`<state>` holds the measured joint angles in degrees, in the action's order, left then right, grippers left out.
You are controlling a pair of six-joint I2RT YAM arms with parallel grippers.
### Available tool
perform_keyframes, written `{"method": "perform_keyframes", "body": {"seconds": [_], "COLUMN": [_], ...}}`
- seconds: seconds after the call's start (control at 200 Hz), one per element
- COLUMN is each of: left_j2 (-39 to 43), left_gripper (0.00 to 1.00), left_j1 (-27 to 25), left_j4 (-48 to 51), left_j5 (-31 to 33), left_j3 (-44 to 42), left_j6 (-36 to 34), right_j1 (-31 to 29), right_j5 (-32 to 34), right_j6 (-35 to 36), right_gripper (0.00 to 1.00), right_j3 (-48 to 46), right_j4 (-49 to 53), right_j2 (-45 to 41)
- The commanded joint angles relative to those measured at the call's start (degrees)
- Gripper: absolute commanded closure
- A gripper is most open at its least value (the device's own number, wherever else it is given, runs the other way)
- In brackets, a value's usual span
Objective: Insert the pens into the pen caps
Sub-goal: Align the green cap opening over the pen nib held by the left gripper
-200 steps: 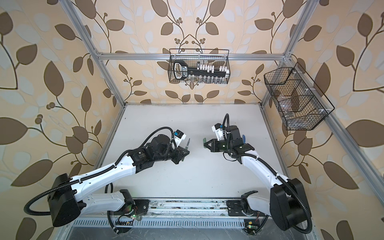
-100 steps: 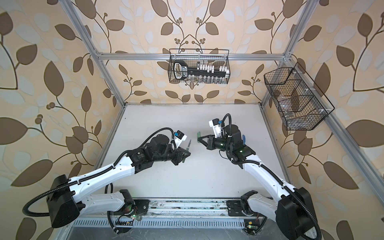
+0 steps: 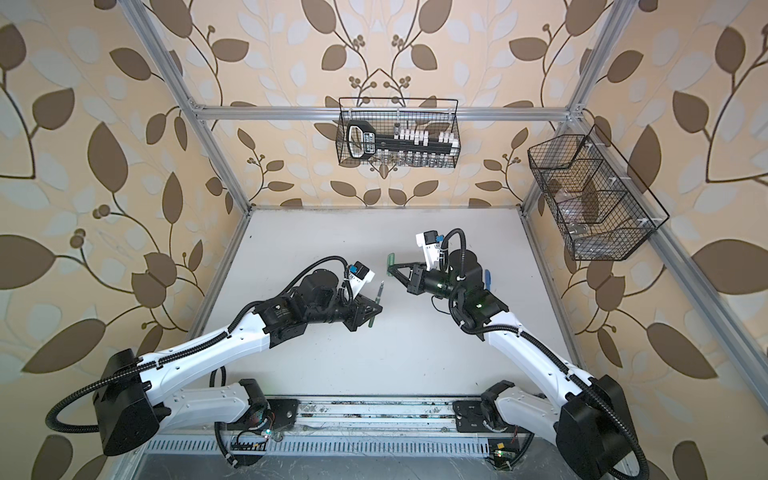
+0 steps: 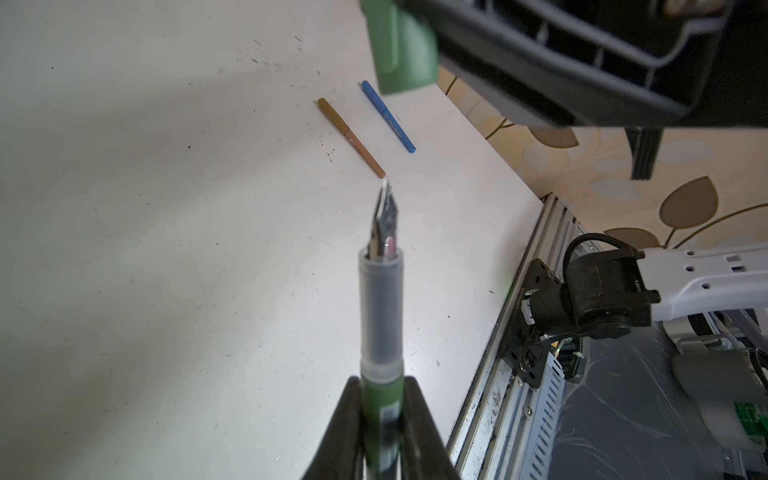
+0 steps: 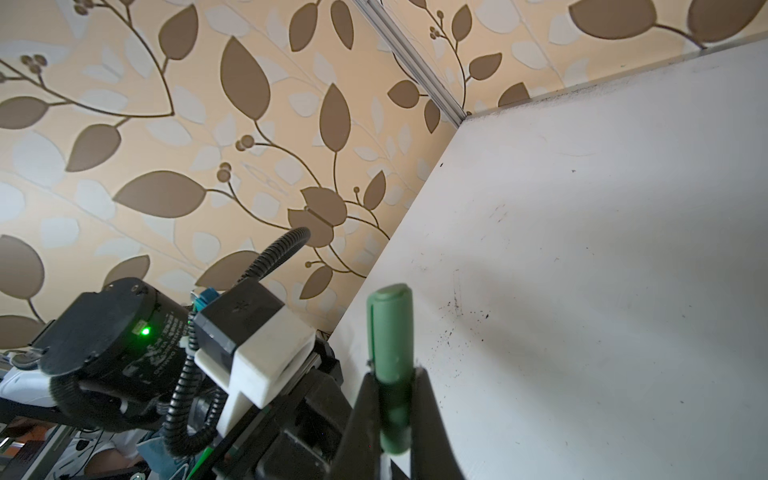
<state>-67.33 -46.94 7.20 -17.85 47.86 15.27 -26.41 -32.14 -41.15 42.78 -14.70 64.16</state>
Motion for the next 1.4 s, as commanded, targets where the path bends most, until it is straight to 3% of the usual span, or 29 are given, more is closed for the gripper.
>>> {"method": "perform_keyframes", "body": {"seconds": [0.0, 1.394], "left_j2": [1.41, 2.38], "left_gripper": [0.83, 0.84], "left_j1": [-0.52, -0.51], "left_j4": [-2.48, -3.16], "left_j5": [-1.36, 1.68], "left_j3": [-0.46, 0.31], "left_j6": [-1.09, -1.67], "right_j1": [-0.46, -4.60], "right_j5": [1.38, 2.91], "right_j6": [-1.57, -4.49], "right_gripper": [0.92, 0.92], "right_j3": [-0.69, -5.55], "right_j4": [-3.41, -9.21], "right_j2": [0.16, 0.46]}}
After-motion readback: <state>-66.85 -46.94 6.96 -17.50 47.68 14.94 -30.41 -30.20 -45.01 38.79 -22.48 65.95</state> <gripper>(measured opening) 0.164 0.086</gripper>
